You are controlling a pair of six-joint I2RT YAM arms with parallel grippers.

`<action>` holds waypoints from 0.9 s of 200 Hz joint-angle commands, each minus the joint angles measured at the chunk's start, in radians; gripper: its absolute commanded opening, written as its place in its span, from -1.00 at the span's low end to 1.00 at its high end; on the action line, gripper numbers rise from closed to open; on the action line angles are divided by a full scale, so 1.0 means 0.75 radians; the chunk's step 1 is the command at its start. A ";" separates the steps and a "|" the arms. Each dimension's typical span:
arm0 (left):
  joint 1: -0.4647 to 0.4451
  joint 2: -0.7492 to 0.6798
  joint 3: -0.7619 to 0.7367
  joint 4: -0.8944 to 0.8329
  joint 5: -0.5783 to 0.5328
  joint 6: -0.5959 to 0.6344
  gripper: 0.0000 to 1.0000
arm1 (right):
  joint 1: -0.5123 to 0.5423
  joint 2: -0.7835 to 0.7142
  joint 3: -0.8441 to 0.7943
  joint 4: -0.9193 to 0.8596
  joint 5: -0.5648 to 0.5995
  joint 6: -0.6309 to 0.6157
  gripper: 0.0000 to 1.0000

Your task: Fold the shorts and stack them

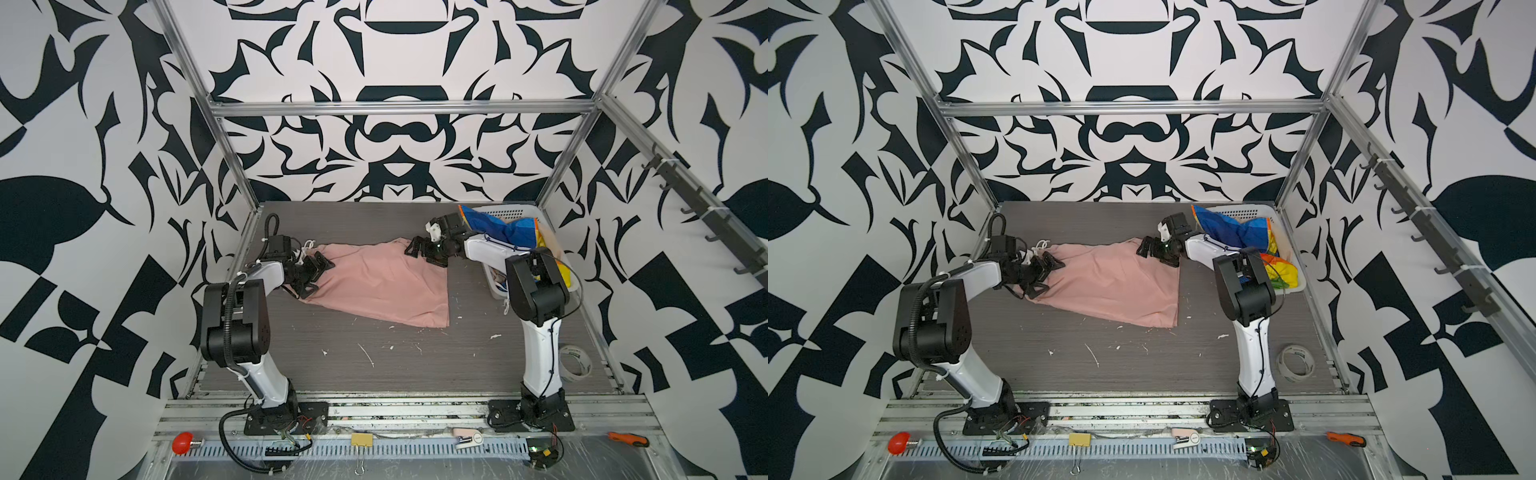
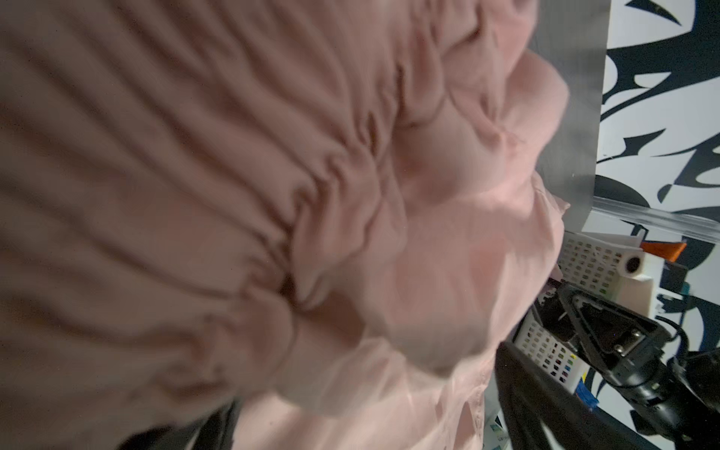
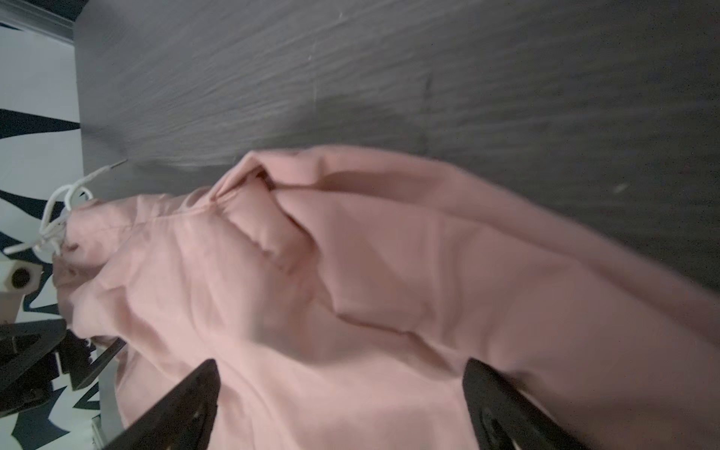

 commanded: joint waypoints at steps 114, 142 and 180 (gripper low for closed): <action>0.128 -0.006 0.462 -0.605 -0.498 0.473 0.99 | 0.019 -0.327 -0.098 -0.163 0.035 -0.147 0.99; 0.129 0.079 0.502 -0.615 -0.441 0.519 0.98 | 0.035 -0.417 -0.244 -0.141 0.027 -0.158 0.99; 0.115 0.212 0.580 -0.608 -0.384 0.535 0.99 | 0.035 -0.465 -0.420 -0.071 -0.008 -0.156 0.99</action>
